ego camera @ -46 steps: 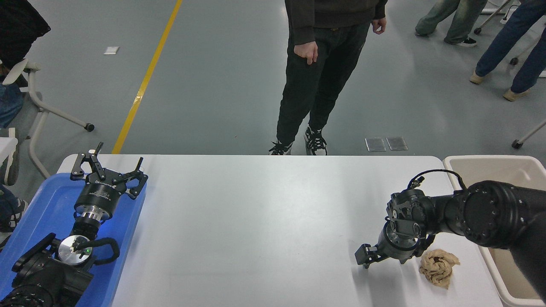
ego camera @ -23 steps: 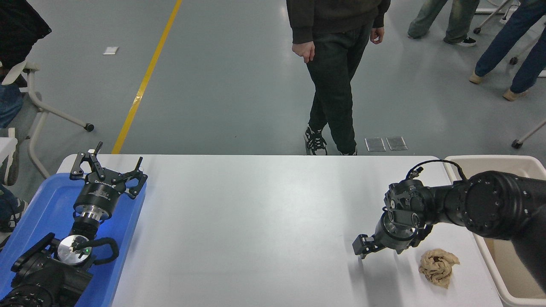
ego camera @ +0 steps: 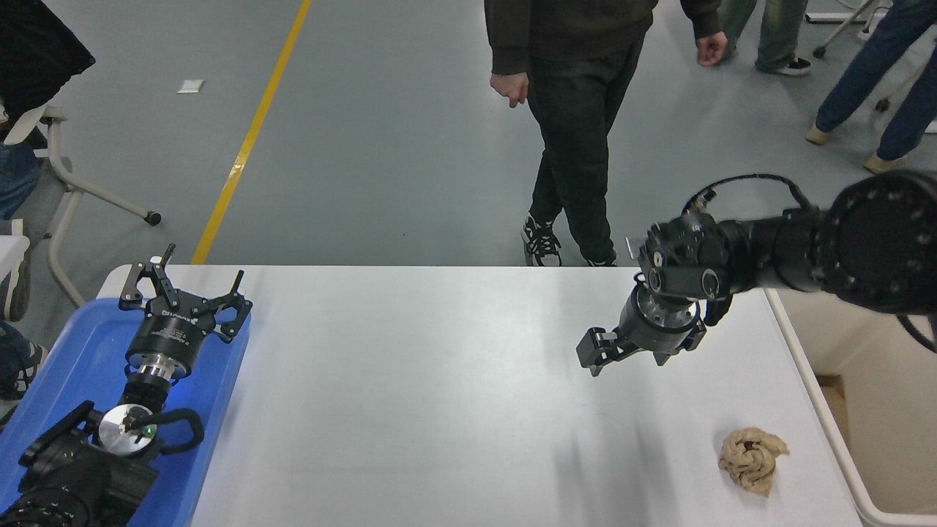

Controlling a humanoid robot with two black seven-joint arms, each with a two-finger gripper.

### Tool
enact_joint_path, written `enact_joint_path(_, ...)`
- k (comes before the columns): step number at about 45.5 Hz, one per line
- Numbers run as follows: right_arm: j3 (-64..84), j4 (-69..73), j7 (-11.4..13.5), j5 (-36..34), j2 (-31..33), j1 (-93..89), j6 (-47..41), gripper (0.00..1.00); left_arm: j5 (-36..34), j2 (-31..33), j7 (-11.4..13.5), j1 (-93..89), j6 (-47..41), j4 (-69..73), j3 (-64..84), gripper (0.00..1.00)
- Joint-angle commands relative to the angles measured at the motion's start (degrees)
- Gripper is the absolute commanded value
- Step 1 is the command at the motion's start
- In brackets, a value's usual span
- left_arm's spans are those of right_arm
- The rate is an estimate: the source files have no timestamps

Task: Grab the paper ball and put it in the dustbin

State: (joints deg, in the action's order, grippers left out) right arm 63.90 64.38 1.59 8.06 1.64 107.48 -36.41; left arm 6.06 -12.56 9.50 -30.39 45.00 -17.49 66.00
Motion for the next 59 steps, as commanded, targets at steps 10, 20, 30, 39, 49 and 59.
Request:
enact_joint_path(10, 2.9, 19.81, 0.08, 0.12, 15.67, 26.01, -8.32, 1.0, 0.0, -0.01, -0.01, -0.02, 0.0, 0.0, 0.01, 0.99)
enact_joint_path(20, 6.42, 25.36, -0.01, 4.95, 21.21, 34.81, -8.59, 1.0, 0.0, -0.01, -0.01, -0.02, 0.0, 0.0, -0.08, 0.99)
enact_joint_path(30, 10.63, 25.45, -0.01, 6.09, 22.09, 34.38, -8.33, 1.0, -0.08, -0.01, -0.01, -0.11, 0.0, -0.08, -0.08, 0.99)
enact_joint_path(39, 14.94, 24.83, -0.1, 15.22, 27.71, 32.45, -5.69, 1.0, -0.09, -0.09, -0.01, -0.19, 0.0, -0.08, -0.34, 0.99)
enact_joint_path(49, 14.94, 24.39, -0.36, 22.35, 35.18, 24.72, 0.37, 1.0, -0.09, -0.09, -0.1, -0.28, 0.0, -0.08, -0.43, 0.99)
enact_joint_path(59, 13.36, 19.13, -0.45, 26.4, 37.38, 10.57, 6.88, 1.0, 0.0, -0.09, -0.01, -0.19, 0.0, -0.08, -0.34, 0.99)
